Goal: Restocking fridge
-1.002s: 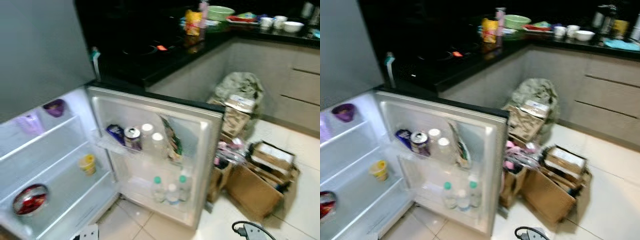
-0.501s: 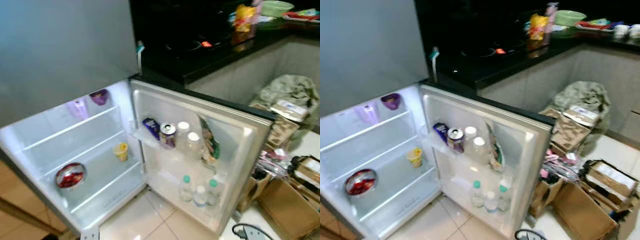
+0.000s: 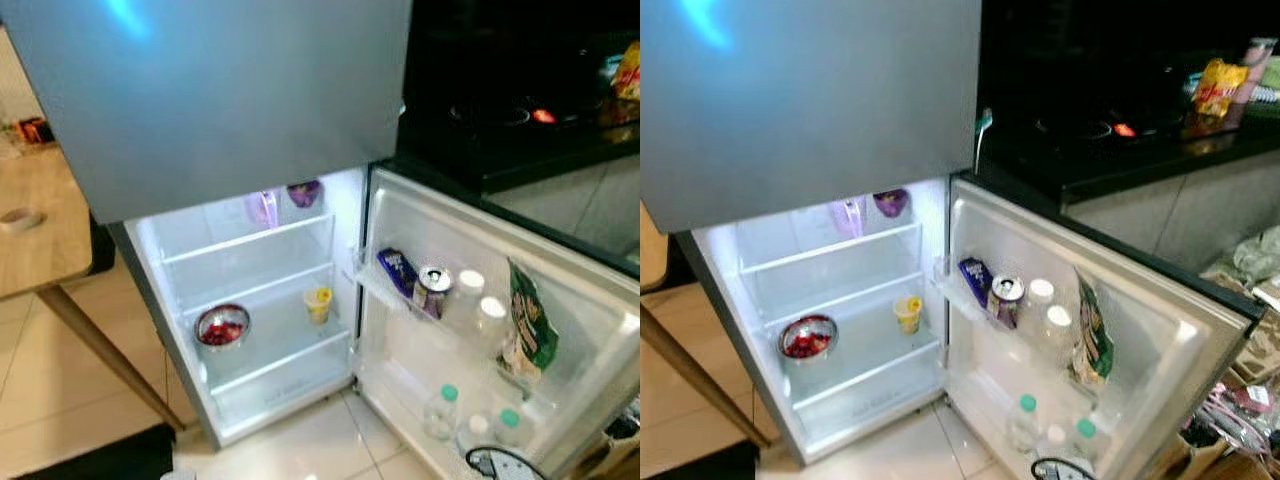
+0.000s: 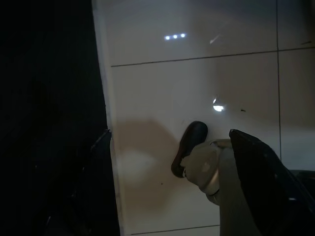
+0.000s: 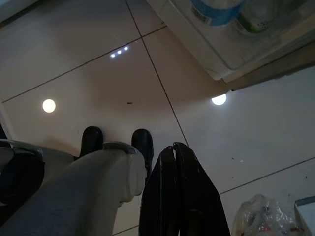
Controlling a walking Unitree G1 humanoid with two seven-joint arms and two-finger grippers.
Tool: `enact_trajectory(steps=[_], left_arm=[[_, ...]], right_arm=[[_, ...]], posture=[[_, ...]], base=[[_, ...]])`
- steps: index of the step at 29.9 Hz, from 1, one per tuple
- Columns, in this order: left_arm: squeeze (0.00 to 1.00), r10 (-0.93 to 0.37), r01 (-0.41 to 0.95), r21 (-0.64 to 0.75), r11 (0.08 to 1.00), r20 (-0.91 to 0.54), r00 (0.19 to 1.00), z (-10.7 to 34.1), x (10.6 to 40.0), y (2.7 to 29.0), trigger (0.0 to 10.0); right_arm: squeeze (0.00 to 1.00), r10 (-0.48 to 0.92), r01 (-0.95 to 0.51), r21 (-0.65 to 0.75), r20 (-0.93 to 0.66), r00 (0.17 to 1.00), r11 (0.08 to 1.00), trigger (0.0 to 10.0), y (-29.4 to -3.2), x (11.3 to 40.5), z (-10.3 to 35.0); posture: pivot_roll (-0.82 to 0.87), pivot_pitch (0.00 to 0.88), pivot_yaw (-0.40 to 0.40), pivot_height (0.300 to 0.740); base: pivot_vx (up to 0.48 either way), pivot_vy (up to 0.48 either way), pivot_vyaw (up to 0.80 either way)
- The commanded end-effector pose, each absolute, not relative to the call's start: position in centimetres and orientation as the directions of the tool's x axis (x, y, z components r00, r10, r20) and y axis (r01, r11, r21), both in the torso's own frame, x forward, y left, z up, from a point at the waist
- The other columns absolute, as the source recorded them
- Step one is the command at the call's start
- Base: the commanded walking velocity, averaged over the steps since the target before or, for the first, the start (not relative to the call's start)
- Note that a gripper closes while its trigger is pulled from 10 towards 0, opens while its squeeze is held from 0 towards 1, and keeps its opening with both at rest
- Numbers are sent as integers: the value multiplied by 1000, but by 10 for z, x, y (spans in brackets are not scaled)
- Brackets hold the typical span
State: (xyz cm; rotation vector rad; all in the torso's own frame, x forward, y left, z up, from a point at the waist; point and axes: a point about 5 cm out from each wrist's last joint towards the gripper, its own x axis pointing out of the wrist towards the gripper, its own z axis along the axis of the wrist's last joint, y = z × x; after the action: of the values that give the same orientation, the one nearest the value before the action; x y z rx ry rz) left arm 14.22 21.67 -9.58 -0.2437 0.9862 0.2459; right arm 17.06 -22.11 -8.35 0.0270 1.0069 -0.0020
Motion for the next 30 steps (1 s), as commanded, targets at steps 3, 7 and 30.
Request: enact_trajectory(steps=[3, 7, 30], left_arm=[[0, 85, -305, -98, 947, -840, 536, -94, 146, 216, 10000], [0, 82, -301, -101, 948, -839, 538, -94, 148, 215, 10000], [0, 85, -356, -125, 926, -850, 520, -95, 146, 215, 10000]], right_arm=[[0, 11, 11, 20, -849, 528, 1000, 10000, -220, 171, -84], [0, 11, 15, 22, -848, 529, 1000, 10000, -220, 172, -83], [0, 30, 8, 40, -843, 537, 999, 10000, -216, 175, -82]], posture=[[-68, 0, -2, 740], [-70, 0, 1, 740], [-68, 0, 2, 740]], base=[[0, -365, 0], [0, -393, 0], [-14, -170, 0]])
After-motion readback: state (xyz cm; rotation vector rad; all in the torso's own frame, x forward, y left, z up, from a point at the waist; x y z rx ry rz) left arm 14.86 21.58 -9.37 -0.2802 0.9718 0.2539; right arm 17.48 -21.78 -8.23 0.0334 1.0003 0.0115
